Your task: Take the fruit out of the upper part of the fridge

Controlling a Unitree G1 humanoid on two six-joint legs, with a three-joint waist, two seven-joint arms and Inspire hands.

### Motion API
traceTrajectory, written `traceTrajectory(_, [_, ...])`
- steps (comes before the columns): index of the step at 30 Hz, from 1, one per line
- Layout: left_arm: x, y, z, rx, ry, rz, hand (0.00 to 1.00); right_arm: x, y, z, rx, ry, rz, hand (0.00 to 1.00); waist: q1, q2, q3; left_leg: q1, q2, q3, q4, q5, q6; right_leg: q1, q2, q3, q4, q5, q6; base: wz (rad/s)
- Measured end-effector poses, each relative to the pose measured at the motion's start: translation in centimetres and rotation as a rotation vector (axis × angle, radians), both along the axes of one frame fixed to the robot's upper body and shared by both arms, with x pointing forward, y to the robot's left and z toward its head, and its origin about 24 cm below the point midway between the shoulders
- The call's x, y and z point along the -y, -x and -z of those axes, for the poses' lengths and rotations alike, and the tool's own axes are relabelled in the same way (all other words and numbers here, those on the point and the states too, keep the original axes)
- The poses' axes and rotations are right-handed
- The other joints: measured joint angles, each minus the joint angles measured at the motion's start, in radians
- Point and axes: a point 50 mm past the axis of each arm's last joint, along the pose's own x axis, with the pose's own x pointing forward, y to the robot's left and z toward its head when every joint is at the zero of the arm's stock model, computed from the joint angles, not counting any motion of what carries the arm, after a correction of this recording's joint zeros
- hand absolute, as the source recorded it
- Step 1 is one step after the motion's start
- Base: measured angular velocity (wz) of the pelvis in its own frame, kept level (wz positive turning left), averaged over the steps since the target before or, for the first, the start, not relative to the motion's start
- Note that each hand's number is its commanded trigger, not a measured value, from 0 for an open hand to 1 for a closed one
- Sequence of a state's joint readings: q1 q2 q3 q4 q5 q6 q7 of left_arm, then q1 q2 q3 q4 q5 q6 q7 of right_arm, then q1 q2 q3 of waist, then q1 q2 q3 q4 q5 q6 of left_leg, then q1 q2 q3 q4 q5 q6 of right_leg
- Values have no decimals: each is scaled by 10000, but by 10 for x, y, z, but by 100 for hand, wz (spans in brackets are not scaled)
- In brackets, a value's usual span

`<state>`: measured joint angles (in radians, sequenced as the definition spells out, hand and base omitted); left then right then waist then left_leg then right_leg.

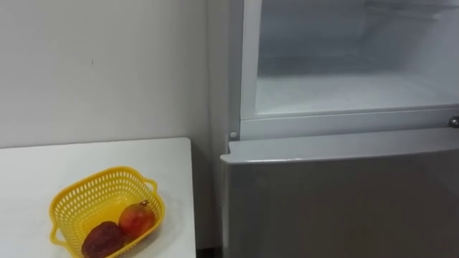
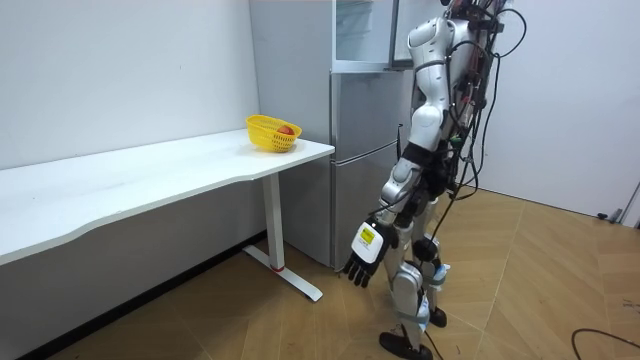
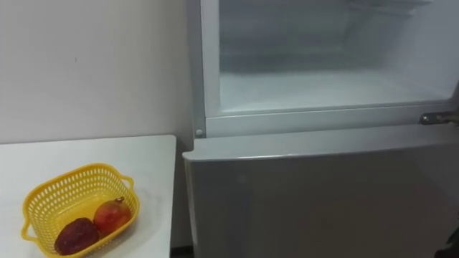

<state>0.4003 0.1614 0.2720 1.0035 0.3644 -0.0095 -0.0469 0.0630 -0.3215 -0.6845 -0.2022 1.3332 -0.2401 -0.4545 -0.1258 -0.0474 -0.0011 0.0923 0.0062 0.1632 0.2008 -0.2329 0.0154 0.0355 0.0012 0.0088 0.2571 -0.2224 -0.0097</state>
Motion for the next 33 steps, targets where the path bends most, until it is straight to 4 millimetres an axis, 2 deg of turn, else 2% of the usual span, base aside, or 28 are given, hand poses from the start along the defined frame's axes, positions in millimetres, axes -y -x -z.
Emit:
traceTrajectory(6, [6, 4, 2, -174, 390, -51, 0, -9, -7, -4, -69, 886, -436, 0, 15, 18, -9, -122, -4, -26, 62, 0, 0, -121, -15, -27, 28, -20, 0, 0])
traceTrajectory(13, [11, 9, 4, -403, 593, -159, 0, -21, -12, -14, -864, 2694, -374, 0, 207, 12, -17, -127, -35, -148, 180, 2, 2, -151, -77, -183, 193, -110, -15, 5])
traceTrajectory(15, [10, 10, 4, -458, 584, -176, 0, -26, -13, -24, -775, 3325, -400, 0, 203, -81, 12, -104, -35, -273, 219, 3, 0, -36, -103, -350, 171, -126, -40, 15])
traceTrajectory(17, [10, 10, 4, -452, 561, -198, 0, -32, -15, -35, -550, 4061, -487, 0, 251, -310, 5, -91, -12, -333, 262, 7, -8, 58, -93, -429, 141, -136, -65, 17])
traceTrajectory(19, [11, 10, 5, -490, 600, -190, 0, -38, -22, -43, -303, 4473, -650, 0, 287, -449, 18, -115, 6, -362, 326, 6, -10, 92, -78, -443, 90, -105, -85, 4])
traceTrajectory(23, [13, 3, 7, -423, 669, -55, 0, -50, -32, -44, -149, 5082, -1452, 0, 537, -515, 45, -144, 47, -537, 335, 2, -10, 339, -11, -511, -379, 130, -53, 8])
traceTrajectory(27, [14, 2, 7, -389, 699, -39, 0, -53, -36, -49, 140, 5247, -1641, 0, 737, -522, 12, -214, 10, -596, 305, -4, 0, 364, -47, -616, -388, 149, -32, 7])
traceTrajectory(28, [14, 1, 8, -362, 720, -85, 0, -55, -38, -49, 178, 5276, -1746, 0, 806, -440, -8, -231, 5, -671, 319, -3, 0, 462, -54, -690, -380, 169, -42, 10])
traceTrajectory(33, [17, 2, 8, -401, 795, -134, 0, -62, -45, -52, 93, 5826, -1772, 0, 1227, -318, 9, -240, -19, -876, 346, -1, -2, 511, -87, -942, -392, 166, -51, 12])
